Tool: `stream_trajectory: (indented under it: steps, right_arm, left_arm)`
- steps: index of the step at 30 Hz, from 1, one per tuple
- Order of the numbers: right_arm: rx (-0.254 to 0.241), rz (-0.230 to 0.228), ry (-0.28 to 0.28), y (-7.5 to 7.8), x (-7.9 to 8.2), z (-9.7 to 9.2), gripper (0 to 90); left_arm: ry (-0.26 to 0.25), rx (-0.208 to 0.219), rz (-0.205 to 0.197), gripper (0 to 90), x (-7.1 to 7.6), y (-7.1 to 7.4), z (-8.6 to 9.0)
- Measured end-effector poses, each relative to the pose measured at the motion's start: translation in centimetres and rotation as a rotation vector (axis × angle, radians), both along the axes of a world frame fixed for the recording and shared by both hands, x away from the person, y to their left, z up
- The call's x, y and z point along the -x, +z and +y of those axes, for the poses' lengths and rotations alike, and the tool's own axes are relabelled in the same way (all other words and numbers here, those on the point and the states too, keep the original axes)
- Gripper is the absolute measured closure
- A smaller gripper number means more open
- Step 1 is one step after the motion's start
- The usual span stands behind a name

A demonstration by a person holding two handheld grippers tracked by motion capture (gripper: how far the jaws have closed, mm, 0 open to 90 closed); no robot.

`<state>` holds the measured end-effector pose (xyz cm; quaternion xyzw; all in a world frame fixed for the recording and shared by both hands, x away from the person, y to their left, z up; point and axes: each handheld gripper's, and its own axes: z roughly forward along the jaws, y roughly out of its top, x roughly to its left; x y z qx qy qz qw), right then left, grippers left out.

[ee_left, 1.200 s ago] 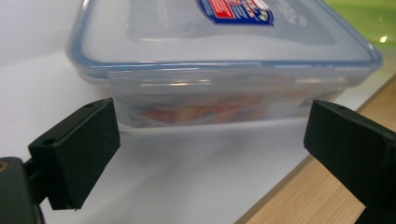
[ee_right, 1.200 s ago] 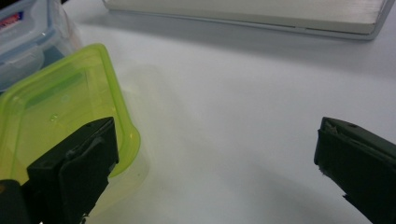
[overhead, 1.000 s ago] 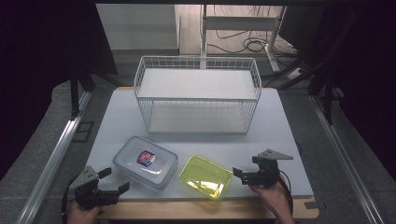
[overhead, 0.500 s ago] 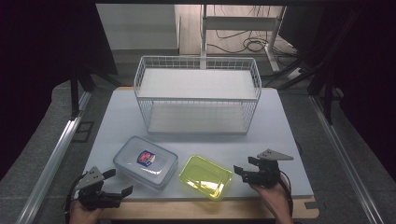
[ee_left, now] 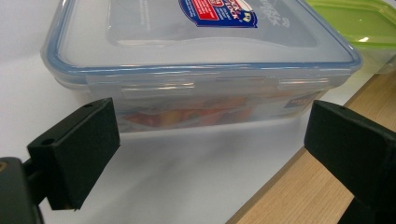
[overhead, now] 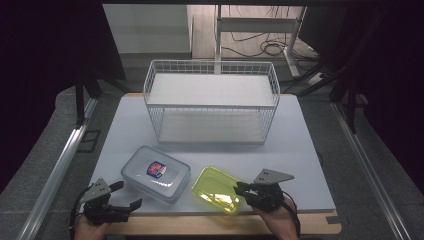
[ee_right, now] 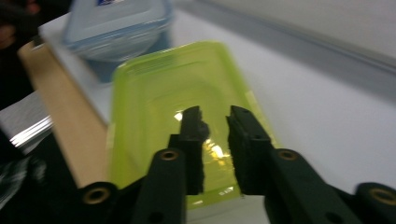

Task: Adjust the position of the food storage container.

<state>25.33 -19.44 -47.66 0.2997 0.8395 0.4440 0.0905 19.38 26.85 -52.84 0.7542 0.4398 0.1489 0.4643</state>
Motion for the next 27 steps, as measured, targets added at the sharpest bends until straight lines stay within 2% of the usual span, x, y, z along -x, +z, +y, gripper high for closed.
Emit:
stream_trajectory:
  steps: [4, 8, 11, 12, 13, 16, 20, 27]
  right_arm:
    - [0.020, 0.003, 0.073, 0.0, 0.9, 1.2, 88.9]
    - [0.032, 0.012, 0.125, -0.1, 1.8, 2.5, 89.6]
    - [0.030, 0.047, 0.180, -0.4, 2.4, 3.5, 89.6]
    - [0.030, 0.047, 0.180, -0.4, 2.4, 3.5, 89.6]
    - [0.048, 0.047, 0.213, -0.6, 2.9, 4.3, 89.7]
    - [0.088, 0.060, 0.255, -1.2, 3.4, 5.2, 89.6]
    - [0.142, 0.083, 0.246, -2.0, 3.2, 5.4, 89.6]
    - [0.161, 0.082, 0.223, -1.8, 2.3, 4.2, 89.6]
  left_arm:
    - [0.002, -0.002, -0.007, 3.4, 0.0, 0.0, 0.0]
    - [0.003, -0.006, -0.007, 3.4, 0.0, 0.0, 0.0]
    - [0.001, -0.011, -0.010, 3.3, 0.0, -0.1, -0.1]
    - [0.001, -0.011, -0.010, 3.2, 0.0, -0.1, -0.1]
    - [0.004, -0.019, -0.015, 3.1, 0.0, -0.1, -0.1]
    - [0.001, -0.024, -0.020, 2.7, 0.0, -0.1, -0.1]
    - [-0.001, -0.033, -0.021, 2.5, 0.0, -0.2, -0.2]
    - [0.000, -0.035, -0.019, 2.4, 0.0, -0.2, -0.2]
